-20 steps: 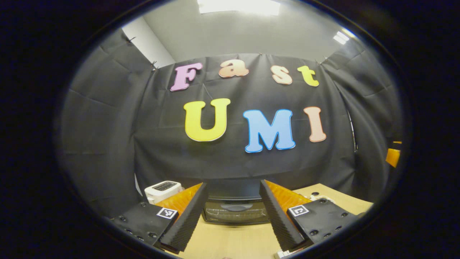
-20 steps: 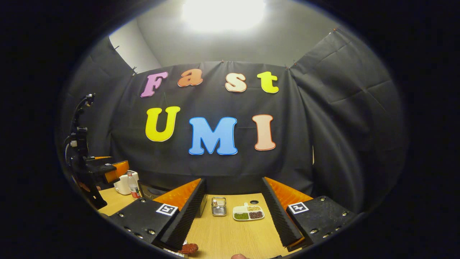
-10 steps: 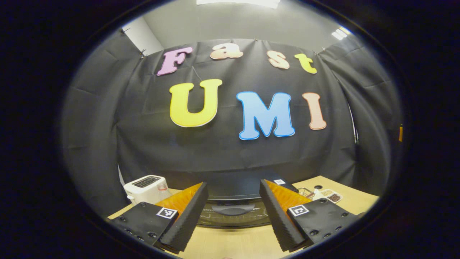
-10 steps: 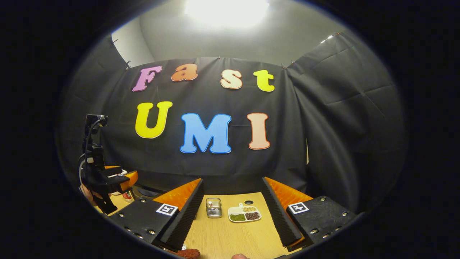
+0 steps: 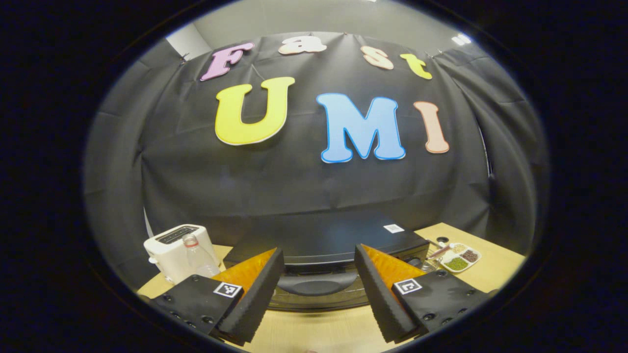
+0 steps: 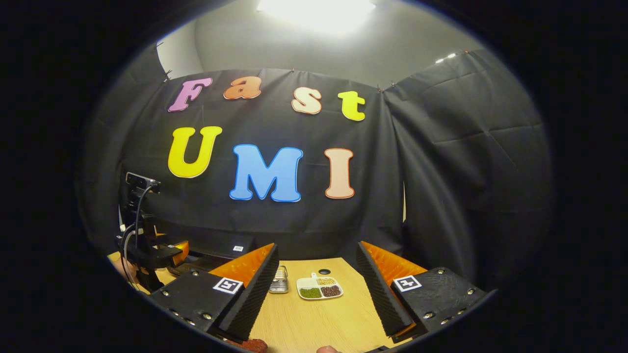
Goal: Open the electric oven with the left hand, put the food in, and close the electric oven.
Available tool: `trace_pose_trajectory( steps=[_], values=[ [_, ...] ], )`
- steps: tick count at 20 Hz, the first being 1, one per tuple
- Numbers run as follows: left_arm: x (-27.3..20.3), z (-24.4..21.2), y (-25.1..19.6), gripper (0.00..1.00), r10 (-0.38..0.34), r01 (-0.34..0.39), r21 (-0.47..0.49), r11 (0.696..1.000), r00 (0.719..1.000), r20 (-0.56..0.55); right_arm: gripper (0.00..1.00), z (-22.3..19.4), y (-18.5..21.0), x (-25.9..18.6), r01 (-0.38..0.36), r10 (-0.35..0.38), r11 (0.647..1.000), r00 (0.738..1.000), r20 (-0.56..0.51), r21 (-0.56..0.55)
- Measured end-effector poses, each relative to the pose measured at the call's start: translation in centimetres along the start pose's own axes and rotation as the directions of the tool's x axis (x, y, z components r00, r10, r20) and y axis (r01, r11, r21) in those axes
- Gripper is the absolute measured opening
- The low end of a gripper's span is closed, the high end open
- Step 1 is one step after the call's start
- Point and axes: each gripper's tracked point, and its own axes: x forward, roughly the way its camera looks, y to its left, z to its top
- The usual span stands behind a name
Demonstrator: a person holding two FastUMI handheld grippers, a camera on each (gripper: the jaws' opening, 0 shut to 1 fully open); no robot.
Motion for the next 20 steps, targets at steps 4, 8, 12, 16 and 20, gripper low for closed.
trace_pose_trajectory(
  steps=[4, 8, 12, 16, 20],
  values=[
    [1.9, -2.1, 0.1, 0.95, 0.004, -0.004, -0.006, 1.0, 0.999, -0.033, 0.96, 0.2, -0.1, 0.1, 0.012, -0.012, 1.0, 1.0, -0.005, -0.014],
    [2.6, -4.1, 0.3, 0.92, 0.018, -0.019, -0.017, 1.0, 0.997, -0.074, 0.96, 0.3, -0.3, 0.0, 0.018, -0.018, 1.0, 1.0, -0.004, -0.023],
    [2.8, -3.8, 0.2, 0.97, 0.028, -0.028, -0.005, 1.0, 0.998, -0.049, 0.96, 0.2, 0.0, -0.2, 0.007, -0.007, 1.0, 1.0, -0.009, -0.024],
    [1.7, -4.1, 0.1, 0.92, 0.031, -0.032, -0.014, 0.999, 0.999, -0.042, 0.96, 0.2, 0.2, -0.3, -0.008, 0.008, 1.0, 1.0, -0.005, -0.014],
    [-0.4, -5.0, 0.0, 1.0, 0.036, -0.036, -0.014, 0.999, 0.998, -0.044, 0.96, -0.1, 0.1, -0.4, -0.024, 0.024, 1.0, 1.0, -0.009, -0.004]
  ],
)
